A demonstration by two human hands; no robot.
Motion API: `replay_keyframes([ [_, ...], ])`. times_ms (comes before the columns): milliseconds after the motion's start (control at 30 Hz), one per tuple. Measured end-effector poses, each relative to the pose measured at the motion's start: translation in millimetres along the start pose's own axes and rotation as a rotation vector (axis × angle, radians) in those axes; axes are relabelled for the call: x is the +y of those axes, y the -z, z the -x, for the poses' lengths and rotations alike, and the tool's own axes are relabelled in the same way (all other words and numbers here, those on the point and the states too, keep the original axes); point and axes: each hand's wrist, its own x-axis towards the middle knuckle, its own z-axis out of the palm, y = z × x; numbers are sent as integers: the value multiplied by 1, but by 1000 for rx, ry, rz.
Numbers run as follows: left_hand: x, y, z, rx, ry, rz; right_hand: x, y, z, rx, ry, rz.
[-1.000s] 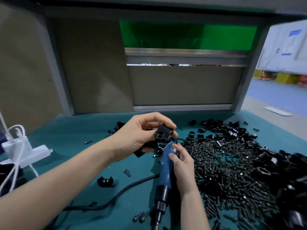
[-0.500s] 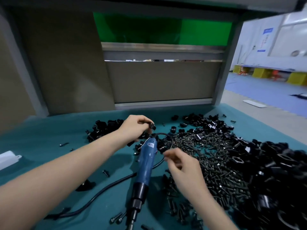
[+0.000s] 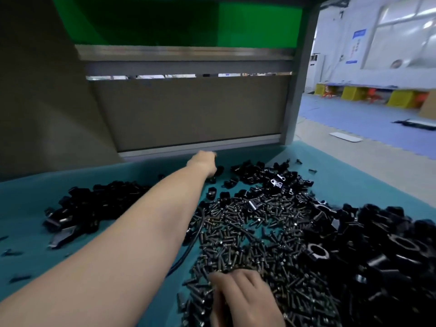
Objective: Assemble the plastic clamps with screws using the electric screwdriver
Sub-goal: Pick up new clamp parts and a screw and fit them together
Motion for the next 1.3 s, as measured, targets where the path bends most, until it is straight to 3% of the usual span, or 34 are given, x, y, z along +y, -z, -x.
replay_keyframes([
  [100,20,-13,-26,-21,-51,-18,4,-12,-8,203,-8,77],
  [200,48,-23,-41,-25,-172,-23,3,-17,-12,300,-49,123],
  [333,84,-42,-41,-151,-304,-141,3,-20,-10,331,-67,136],
  [500,83,-40,-33,-150,-331,-177,0,-23,-6,348,-64,184],
  [600,78,-37,-22,-174,-323,-248,0,-19,-6,310,-62,175],
  [767,74,-35,-8,-53,-390,-441,-1,-12,1,206,-116,100],
  [933,63,-21,6,118,-354,-204,-2,-2,5,148,-166,35],
  [1100,31,13,41,100,-346,-34,-8,7,13,126,-202,-72],
  [1233,-3,31,81,126,-346,-238,-15,17,12,-11,-380,-188],
  [1300,-18,40,104,163,-334,-290,-20,23,12,12,-423,-203],
])
